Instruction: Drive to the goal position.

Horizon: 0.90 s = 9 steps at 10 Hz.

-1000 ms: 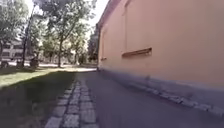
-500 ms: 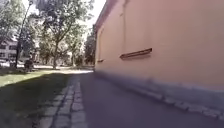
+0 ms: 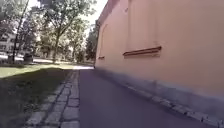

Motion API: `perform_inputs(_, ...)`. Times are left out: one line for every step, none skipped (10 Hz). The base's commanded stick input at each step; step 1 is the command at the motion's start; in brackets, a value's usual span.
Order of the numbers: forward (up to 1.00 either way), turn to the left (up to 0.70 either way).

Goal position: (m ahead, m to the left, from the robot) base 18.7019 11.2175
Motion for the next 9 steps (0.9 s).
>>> perform_inputs(0.70, 0.00)
perform_inputs(0.70, 0.00)
perform_inputs(0.70, 0.00)
perform_inputs(0.70, 0.05)
perform_inputs(0.70, 0.12)
perform_inputs(0.70, 0.14)
perform_inputs(0.70, 0.14)
perform_inputs(0.70, 0.14)
perform_inputs(0.70, 0.14)
